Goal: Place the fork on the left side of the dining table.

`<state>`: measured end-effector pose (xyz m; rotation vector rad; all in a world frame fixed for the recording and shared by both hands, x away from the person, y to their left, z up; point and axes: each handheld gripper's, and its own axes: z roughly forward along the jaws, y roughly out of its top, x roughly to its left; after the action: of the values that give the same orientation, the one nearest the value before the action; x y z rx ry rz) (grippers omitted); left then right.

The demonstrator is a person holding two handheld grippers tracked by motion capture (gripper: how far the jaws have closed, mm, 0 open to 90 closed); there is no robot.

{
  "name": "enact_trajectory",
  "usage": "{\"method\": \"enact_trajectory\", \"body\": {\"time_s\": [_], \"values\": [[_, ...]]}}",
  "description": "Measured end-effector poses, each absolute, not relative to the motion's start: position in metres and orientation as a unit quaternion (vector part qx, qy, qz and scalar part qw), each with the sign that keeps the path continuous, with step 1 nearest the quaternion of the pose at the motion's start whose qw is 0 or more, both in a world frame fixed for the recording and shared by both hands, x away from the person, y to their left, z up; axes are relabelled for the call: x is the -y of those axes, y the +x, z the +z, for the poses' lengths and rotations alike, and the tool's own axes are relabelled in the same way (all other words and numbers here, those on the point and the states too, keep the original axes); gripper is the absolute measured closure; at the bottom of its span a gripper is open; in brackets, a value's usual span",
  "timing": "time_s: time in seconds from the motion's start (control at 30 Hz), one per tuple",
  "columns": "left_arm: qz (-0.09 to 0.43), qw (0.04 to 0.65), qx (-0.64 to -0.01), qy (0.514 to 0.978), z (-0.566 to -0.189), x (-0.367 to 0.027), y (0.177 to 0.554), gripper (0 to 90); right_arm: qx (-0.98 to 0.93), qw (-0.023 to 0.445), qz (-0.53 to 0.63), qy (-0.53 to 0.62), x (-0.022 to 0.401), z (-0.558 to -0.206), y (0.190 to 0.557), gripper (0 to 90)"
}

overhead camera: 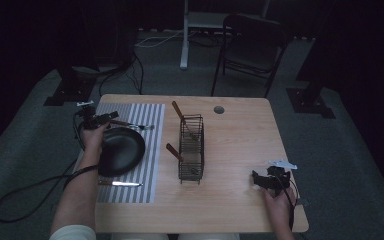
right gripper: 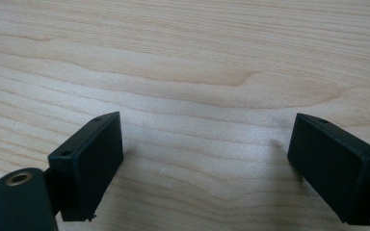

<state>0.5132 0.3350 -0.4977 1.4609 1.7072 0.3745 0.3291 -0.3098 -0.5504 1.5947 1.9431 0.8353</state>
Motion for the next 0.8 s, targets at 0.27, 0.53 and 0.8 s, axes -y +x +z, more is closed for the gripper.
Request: {"method": "enact_trajectory", "body": {"time_s": [0.27,0.53,0.8], "values": [[0.158,0.370,-0.694,0.597,-0.502,-0.331,0.519,1.0,-0.711,0.244,0.306,0.584,0.310,-0.550,0.329,12.0],[0.171,0.351,-0.677,0.624,-0.498,-0.324,0.504,1.1,-0.711,0.244,0.306,0.584,0.310,-0.550,0.329,12.0],[0.184,0.344,-0.651,0.651,-0.493,-0.314,0.483,1.1,-0.711,0.244,0.306,0.584,0.310,-0.550,0.329,12.0]]}}
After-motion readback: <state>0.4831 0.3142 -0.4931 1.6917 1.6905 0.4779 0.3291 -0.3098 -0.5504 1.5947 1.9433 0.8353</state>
